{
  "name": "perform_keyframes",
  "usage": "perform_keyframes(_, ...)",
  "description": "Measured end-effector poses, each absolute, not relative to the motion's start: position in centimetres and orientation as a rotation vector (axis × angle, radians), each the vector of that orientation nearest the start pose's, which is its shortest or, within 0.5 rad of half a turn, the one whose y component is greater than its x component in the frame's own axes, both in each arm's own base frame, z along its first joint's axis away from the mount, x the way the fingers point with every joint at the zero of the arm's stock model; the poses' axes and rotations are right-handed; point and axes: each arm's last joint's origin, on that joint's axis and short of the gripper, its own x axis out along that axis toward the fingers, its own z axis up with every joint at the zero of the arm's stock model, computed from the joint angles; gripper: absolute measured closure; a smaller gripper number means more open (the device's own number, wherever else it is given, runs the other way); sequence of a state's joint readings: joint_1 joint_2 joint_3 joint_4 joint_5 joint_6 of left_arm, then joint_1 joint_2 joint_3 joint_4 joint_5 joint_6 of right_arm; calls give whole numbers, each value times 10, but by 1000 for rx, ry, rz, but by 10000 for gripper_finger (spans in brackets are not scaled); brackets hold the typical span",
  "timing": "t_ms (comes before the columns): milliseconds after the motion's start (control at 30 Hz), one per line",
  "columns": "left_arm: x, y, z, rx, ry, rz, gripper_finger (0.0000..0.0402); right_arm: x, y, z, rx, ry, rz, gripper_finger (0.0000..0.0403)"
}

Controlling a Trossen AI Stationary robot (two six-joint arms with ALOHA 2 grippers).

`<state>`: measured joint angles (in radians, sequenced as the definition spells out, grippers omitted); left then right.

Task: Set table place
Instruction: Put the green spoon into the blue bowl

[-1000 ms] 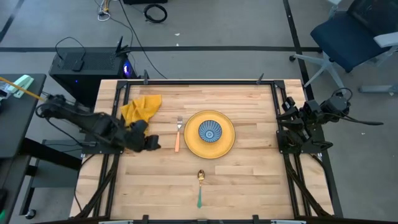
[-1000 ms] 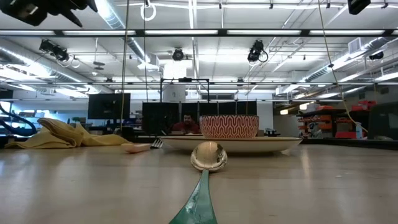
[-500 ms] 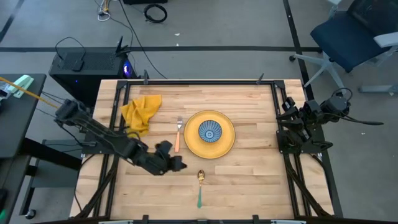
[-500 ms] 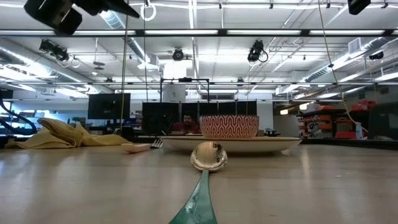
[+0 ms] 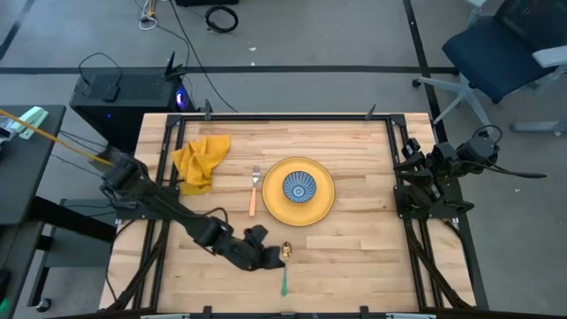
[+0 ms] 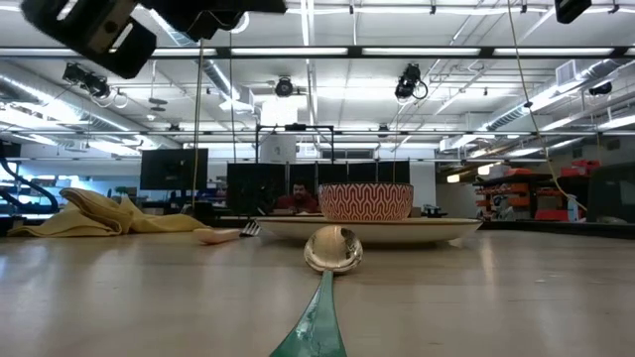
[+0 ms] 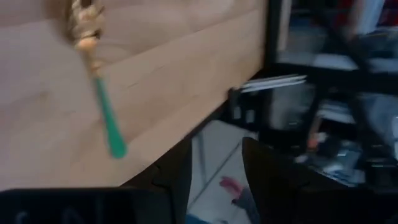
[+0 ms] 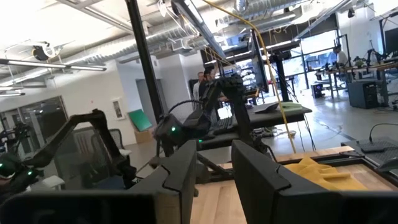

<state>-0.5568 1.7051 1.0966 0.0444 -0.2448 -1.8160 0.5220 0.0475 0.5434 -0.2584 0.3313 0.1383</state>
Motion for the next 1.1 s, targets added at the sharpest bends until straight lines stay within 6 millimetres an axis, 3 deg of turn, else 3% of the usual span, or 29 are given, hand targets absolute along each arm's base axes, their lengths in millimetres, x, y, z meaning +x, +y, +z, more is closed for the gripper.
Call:
perform_keyframes(267, 335, -204, 217, -1397, 787, 445, 266, 36, 10, 308, 236, -204, 204, 293)
perform_keyframes(600, 380, -233, 223, -1237, 869, 502, 267, 36, 10, 308, 235, -202, 204, 293)
perform_keyframes(833, 380, -238, 221, -1203, 972, 694, 267, 36, 10, 307, 234, -199, 205, 293)
perform_keyframes(1100, 396, -238, 177, -1328, 975, 842, 267, 36, 10, 307, 235, -200, 205, 293)
